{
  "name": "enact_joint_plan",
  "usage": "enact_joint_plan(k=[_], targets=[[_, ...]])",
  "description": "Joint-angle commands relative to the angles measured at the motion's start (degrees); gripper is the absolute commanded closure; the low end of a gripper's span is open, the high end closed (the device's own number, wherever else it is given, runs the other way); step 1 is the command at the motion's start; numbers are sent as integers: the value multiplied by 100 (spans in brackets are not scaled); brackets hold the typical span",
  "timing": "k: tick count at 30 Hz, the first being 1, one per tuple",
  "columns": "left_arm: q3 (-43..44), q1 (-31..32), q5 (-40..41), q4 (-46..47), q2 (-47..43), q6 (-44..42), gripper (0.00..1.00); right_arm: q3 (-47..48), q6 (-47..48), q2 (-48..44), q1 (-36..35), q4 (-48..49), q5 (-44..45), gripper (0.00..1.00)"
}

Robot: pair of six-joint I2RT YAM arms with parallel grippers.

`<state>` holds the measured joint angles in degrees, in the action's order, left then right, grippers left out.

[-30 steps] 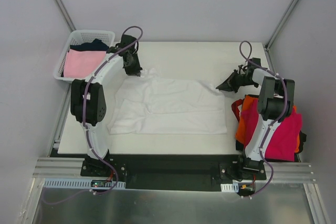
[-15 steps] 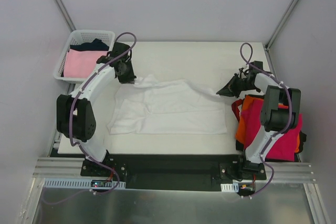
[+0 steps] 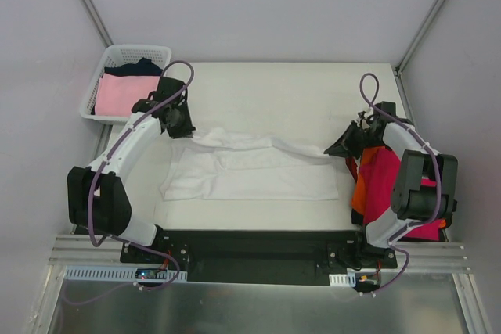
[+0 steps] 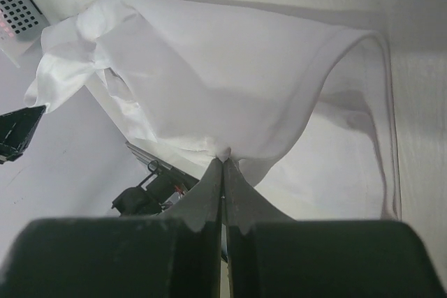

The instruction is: Fold and stack the t-shirts

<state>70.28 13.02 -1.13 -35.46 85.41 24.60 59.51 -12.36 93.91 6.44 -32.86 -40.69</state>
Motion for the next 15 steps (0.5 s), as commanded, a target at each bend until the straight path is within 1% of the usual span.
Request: enact_joint_plan(k=[1, 10, 15], targets=[[-164, -80, 77, -145, -481, 1, 100, -176, 85, -426, -29, -185, 87, 99], [-296, -106, 86, -400, -946, 45, 100, -422, 190, -751, -20, -414, 219, 99], [-559, -106, 86, -470, -1298, 168, 100, -545, 120, -1050, -2, -440, 254, 99]])
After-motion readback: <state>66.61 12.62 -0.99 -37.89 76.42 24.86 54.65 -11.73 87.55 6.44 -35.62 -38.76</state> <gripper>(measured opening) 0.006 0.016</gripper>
